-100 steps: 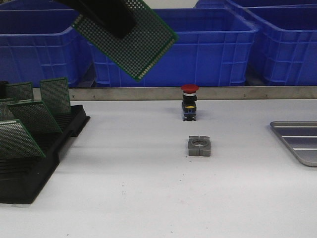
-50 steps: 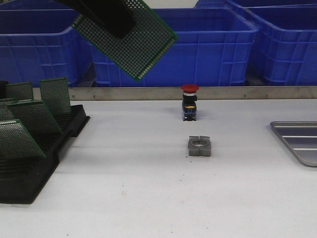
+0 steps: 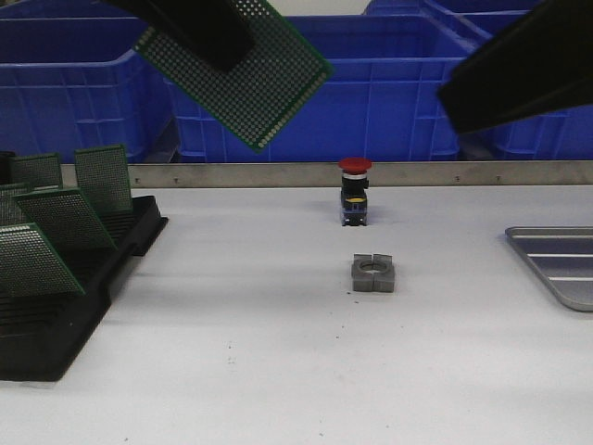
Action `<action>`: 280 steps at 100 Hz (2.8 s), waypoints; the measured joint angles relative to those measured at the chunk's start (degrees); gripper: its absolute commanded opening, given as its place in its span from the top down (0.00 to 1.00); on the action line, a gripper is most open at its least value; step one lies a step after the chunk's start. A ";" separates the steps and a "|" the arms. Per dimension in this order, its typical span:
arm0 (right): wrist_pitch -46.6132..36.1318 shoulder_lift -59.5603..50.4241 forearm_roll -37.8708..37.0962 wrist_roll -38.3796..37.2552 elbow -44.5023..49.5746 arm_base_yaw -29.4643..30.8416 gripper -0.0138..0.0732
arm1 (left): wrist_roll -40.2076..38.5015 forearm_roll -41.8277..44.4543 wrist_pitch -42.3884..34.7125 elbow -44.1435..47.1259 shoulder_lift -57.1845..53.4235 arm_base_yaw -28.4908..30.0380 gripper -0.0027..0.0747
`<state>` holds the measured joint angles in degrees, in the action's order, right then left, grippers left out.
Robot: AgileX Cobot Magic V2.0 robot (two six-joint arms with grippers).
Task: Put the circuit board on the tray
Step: 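Reach right gripper to the held board and grasp its edge, then open left gripper and carry the board with right gripper toward the tray, then lower the board flat onto the metal tray and open right gripper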
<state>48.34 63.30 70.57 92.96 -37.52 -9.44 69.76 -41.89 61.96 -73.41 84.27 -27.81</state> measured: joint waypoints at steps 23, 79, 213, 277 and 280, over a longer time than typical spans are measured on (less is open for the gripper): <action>-0.23 11.09 1.91 4.07 -7.96 -7.76 0.33 | 0.00 0.00 0.00 0.00 0.00 0.00 0.99; 3.43 19.87 2.23 4.61 -16.87 -11.29 0.92 | 0.00 0.00 -0.37 0.00 0.00 0.00 0.98; -4.68 31.91 -17.99 -40.17 -16.87 19.80 0.92 | 0.11 0.01 -3.29 0.00 0.00 0.00 0.27; -10.55 36.67 -17.89 -40.33 -16.87 25.03 0.56 | 0.11 0.01 -3.49 0.00 0.00 0.00 0.27; -10.60 36.67 -17.89 -40.33 -16.87 25.03 0.47 | 0.11 0.01 -3.49 0.00 0.00 0.00 0.27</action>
<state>37.74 99.97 52.68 52.62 -54.39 15.59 69.87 -41.88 58.47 -73.41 84.27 -27.81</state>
